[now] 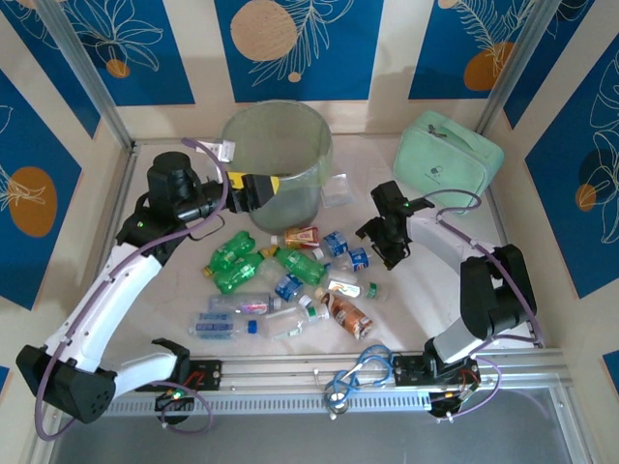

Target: Put the plastic bottles in the bin

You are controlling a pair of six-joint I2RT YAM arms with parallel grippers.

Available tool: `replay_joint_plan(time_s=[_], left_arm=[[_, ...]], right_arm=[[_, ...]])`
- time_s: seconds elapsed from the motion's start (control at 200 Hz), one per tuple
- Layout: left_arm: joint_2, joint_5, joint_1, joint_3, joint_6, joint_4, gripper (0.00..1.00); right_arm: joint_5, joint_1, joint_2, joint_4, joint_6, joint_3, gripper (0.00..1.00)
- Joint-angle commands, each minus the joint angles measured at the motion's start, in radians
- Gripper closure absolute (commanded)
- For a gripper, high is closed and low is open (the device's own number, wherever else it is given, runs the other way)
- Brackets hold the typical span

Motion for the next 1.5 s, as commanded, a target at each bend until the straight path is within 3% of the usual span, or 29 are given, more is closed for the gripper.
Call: replay_joint_plan(time_s=[0.0, 0.64, 0.91, 1.125, 1.496], left_arm=[[-0.032, 0.052, -0.001, -0.016, -0.029, 0.079, 0.07], [-0.029, 0.082, -0.008, -0.086, -0.082, 0.146, 0.07], [-0.032, 0.076, -0.008, -0.093, -0.077, 0.137, 0.08], [-0.026, 0.072, -0.008, -0.095, -0.093, 0.155, 0.08], [-0.019, 0.080, -0.008, -0.064, -0.089, 0.141, 0.07]], right_arm=[[0.022, 0.001, 0.014, 0.009, 0.072, -0.022, 0.23], [0.037, 0.006, 0.069, 0.088, 0.186, -0.083, 0.25], [0.041, 0.000, 0.082, 0.088, 0.214, -0.086, 0.36], [0.062, -0.006, 0.018, 0.061, 0.210, -0.078, 0.38], [0.132, -0.037, -0.229, -0.058, 0.092, -0.048, 0.40]])
